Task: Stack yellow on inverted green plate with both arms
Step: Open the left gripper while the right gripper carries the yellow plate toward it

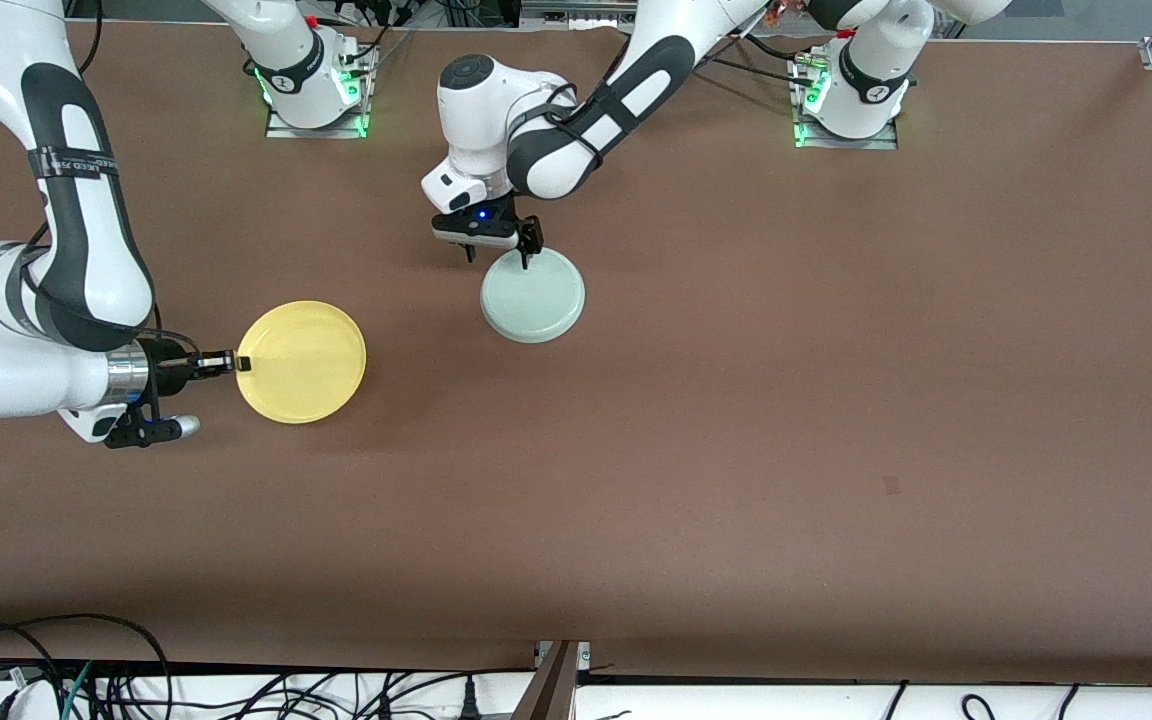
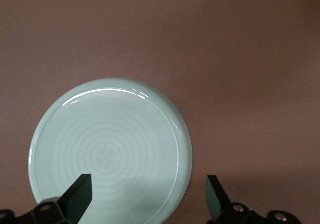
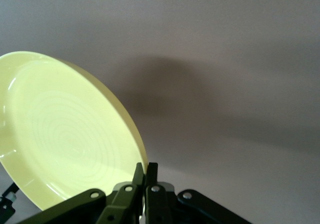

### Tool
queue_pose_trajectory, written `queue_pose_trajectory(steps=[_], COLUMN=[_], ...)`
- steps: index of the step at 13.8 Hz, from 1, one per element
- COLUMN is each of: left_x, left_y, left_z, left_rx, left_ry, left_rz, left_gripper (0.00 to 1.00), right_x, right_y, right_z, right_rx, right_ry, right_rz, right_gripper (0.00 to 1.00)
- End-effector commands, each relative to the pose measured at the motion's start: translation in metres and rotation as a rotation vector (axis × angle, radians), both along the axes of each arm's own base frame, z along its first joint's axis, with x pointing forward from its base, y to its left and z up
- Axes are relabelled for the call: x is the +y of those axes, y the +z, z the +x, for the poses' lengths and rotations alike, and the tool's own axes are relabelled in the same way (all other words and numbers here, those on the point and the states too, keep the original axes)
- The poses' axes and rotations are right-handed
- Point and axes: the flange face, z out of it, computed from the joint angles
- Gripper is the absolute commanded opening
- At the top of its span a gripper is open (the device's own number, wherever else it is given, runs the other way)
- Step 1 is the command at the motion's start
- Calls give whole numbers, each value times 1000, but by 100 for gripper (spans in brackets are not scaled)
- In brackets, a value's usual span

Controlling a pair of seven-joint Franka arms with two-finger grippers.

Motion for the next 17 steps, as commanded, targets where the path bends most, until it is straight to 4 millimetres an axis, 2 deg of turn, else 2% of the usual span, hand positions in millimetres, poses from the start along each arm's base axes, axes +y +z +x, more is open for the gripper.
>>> queue_pose_trajectory(steps=[1, 3, 5, 8, 11, 13, 14, 17], left_x=[20, 43, 66, 95, 140, 173, 183, 222], left_y=[23, 48, 72, 109, 157, 183, 196, 236], left_z=[32, 70, 104, 131, 163, 180, 181, 188], left_rx=[-25, -48, -59, -53, 27, 62, 67, 78], left_ry=[27, 78, 78, 145, 110, 115, 130, 114], left_rz=[-13, -24, -33, -27, -20, 0, 15, 81], left_gripper=[100, 100, 100, 100, 100, 100, 100, 100], right_x=[11, 23, 48, 79, 119, 148, 161, 203], right_y=[-6, -17, -28, -45, -61, -66, -68, -55], right_z=[-2, -4, -7, -15, -27, -37, -43, -61], right_rx=[13, 3, -19, -27, -23, -24, -18, -3], right_ry=[10, 23, 49, 23, -3, -18, -27, -51], right_rz=[15, 9, 0, 25, 27, 24, 19, 24], right_gripper=[0, 0, 0, 0, 0, 0, 0, 0])
